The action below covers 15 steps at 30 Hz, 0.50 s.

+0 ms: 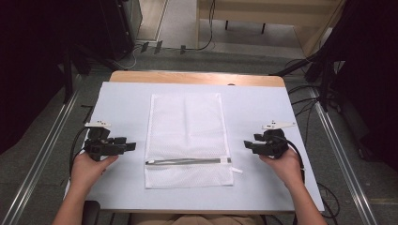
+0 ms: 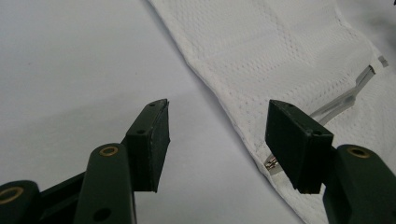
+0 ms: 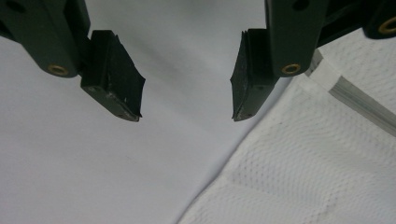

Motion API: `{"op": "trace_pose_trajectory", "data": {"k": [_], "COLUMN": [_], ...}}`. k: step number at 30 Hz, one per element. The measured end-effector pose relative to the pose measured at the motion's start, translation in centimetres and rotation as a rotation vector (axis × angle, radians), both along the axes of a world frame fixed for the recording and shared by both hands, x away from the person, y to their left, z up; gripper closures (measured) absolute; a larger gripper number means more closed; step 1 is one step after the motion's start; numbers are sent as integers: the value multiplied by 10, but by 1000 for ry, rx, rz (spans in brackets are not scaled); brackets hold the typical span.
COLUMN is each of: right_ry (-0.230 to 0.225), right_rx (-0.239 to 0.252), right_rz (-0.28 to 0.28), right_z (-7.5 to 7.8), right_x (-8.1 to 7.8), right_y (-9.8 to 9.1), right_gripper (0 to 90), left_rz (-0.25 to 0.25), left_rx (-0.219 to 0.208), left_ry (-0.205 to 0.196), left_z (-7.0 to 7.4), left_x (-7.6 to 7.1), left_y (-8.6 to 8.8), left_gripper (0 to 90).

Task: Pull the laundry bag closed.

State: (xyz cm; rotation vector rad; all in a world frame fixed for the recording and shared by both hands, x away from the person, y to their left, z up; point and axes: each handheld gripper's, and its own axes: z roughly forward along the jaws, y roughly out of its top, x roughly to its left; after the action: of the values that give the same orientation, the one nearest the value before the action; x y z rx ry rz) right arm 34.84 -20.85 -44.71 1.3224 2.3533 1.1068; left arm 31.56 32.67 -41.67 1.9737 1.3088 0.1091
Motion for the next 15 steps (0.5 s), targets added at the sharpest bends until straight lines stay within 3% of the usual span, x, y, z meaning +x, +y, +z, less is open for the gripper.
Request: {"op": "trace_pose_trajectory", "data": {"k": [6,15], "right_ry": [12,-8], "right_rx": [9,0], "right_rz": [48,123], "right_z": [7,16], "right_x": [-3,-6], "right_y": [13,38], "right_gripper": [481,502], "left_rz": [6,8], "left_rx": [-2,0], "left_ry": [-1,-1], "left_z": [0,0], "left_x": [1,0], "left_y": [1,0], "left_gripper": [392,392]}}
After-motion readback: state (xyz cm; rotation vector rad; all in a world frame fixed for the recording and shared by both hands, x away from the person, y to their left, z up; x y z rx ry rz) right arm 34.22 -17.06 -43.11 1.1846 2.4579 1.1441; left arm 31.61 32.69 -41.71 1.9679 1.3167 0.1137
